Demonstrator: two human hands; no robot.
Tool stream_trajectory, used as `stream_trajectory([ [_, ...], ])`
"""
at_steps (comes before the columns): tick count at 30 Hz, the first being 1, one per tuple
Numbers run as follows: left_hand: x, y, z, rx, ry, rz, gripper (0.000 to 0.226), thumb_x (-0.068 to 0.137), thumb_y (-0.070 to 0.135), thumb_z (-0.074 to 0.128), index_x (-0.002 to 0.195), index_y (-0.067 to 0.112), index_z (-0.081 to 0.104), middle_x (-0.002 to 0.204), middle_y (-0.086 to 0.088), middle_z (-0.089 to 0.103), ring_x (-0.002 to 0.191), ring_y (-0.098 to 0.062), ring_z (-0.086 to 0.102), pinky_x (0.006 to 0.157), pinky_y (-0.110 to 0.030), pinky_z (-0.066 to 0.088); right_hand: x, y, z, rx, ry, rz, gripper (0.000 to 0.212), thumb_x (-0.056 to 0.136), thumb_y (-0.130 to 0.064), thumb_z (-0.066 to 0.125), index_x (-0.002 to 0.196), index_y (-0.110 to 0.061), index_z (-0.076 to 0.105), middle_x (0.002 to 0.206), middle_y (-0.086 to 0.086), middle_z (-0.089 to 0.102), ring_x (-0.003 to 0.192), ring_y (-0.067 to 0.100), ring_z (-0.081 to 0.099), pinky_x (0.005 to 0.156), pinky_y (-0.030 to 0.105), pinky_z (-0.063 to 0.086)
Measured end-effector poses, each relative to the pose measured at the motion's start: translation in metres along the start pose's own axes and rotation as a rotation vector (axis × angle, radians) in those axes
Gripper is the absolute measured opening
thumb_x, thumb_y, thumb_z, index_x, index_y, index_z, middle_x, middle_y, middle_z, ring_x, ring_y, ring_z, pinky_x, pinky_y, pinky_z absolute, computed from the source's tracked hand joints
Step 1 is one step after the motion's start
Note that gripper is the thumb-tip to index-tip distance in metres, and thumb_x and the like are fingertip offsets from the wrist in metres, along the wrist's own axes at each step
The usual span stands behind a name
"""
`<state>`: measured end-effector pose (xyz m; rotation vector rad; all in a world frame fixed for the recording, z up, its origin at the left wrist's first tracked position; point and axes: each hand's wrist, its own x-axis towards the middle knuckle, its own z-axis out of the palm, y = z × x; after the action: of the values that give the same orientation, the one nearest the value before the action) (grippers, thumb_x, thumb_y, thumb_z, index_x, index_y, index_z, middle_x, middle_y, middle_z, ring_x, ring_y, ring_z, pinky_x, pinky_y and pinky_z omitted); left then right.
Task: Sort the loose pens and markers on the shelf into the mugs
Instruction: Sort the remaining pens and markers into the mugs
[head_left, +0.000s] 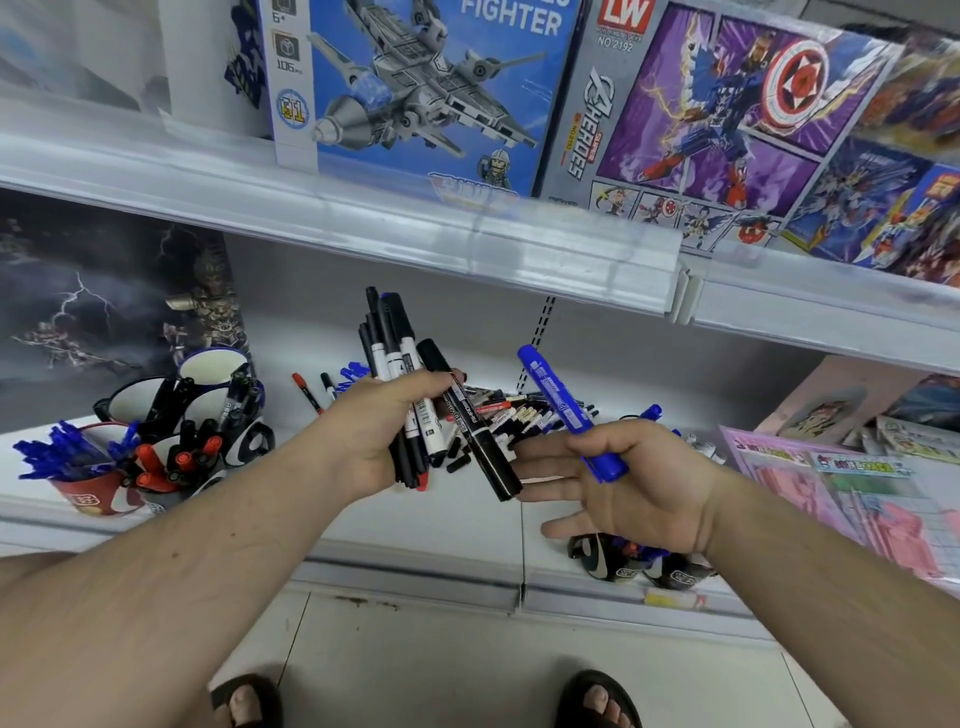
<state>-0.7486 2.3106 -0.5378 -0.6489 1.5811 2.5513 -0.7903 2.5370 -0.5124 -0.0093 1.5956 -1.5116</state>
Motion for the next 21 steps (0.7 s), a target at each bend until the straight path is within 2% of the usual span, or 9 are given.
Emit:
stream_trajectory([
  [2,-0.002,-0.004,0.002,0.003,-0.017,-0.014,0.046,0.078,0.015,0.076,0.12,0.0,0.065,0.118,-0.023,0.067,0.106,-0.041,0.066,0.101,-0.058,0.045,0.002,0.001,0.004,0.012,-0.036,-0.001,0.065,0.058,-0.03,0.072,0.117,-0.003,0.069,0.119,0.014,0.069,0.11,0.034,0.063,0.089,0.051,0.048],
  [4,-0.004,-0.009,0.006,0.008,-0.026,-0.02,0.028,0.086,0.011,0.068,0.112,0.002,0.069,0.112,-0.023,0.07,0.095,-0.036,0.068,0.094,-0.053,0.05,0.005,0.004,0.014,0.011,-0.076,0.009,0.042,0.071,-0.027,0.07,0.107,-0.007,0.069,0.112,0.015,0.067,0.102,0.037,0.064,0.087,0.051,0.051],
  [6,-0.004,-0.013,0.011,0.0,-0.046,-0.01,0.017,0.089,0.009,0.064,0.104,0.005,0.071,0.099,-0.021,0.072,0.079,-0.03,0.07,0.072,-0.041,0.059,0.007,0.007,0.025,-0.039,-0.078,0.018,0.021,0.092,-0.024,0.057,0.106,-0.009,0.063,0.106,0.016,0.067,0.092,0.036,0.066,0.079,0.046,0.054],
  [8,-0.003,-0.018,0.014,-0.01,-0.057,-0.01,0.012,0.089,0.009,0.063,0.099,0.006,0.069,0.09,-0.018,0.071,0.066,-0.028,0.069,0.055,-0.03,0.054,0.01,0.011,0.033,-0.118,-0.05,0.004,0.016,0.099,-0.019,0.05,0.107,-0.007,0.057,0.09,0.015,0.067,0.074,0.03,0.065,0.062,0.035,0.052],
  [9,-0.003,-0.02,0.016,-0.016,-0.059,-0.015,0.012,0.089,0.01,0.064,0.099,0.005,0.069,0.089,-0.019,0.07,0.065,-0.028,0.068,0.054,-0.029,0.053,0.011,0.013,0.038,-0.148,-0.038,-0.008,0.012,0.099,-0.016,0.051,0.105,-0.006,0.056,0.082,0.013,0.065,0.066,0.026,0.061,0.055,0.03,0.048],
  [11,-0.001,-0.024,0.019,-0.03,-0.064,-0.04,0.012,0.088,0.013,0.066,0.097,0.006,0.068,0.091,-0.02,0.07,0.071,-0.03,0.068,0.061,-0.033,0.054,0.015,0.016,0.043,-0.197,-0.033,-0.025,0.008,0.099,-0.012,0.053,0.103,-0.005,0.052,0.072,0.012,0.06,0.057,0.023,0.056,0.046,0.026,0.041],
  [16,0.009,-0.031,0.034,-0.084,-0.071,-0.094,0.007,0.086,0.016,0.069,0.089,0.009,0.068,0.088,-0.017,0.071,0.074,-0.03,0.07,0.067,-0.035,0.056,0.015,0.012,0.038,-0.218,0.015,0.015,0.012,0.098,-0.01,0.052,0.106,-0.009,0.044,0.067,0.012,0.056,0.053,0.023,0.05,0.041,0.023,0.033],
  [18,0.016,-0.033,0.043,-0.102,-0.038,-0.101,0.004,0.086,0.014,0.068,0.086,0.01,0.067,0.084,-0.014,0.071,0.071,-0.029,0.069,0.069,-0.035,0.053,0.011,0.009,0.034,-0.188,0.109,0.0,0.008,0.098,-0.01,0.053,0.102,-0.007,0.046,0.069,0.011,0.055,0.051,0.021,0.048,0.04,0.022,0.032],
  [21,0.029,-0.037,0.058,-0.188,0.025,-0.114,0.005,0.087,0.015,0.067,0.082,0.013,0.066,0.079,-0.01,0.068,0.064,-0.024,0.065,0.059,-0.029,0.052,0.01,0.011,0.025,-0.042,0.362,-0.143,0.009,0.098,-0.016,0.057,0.102,-0.008,0.056,0.082,0.01,0.055,0.049,0.017,0.049,0.043,0.023,0.035],
])
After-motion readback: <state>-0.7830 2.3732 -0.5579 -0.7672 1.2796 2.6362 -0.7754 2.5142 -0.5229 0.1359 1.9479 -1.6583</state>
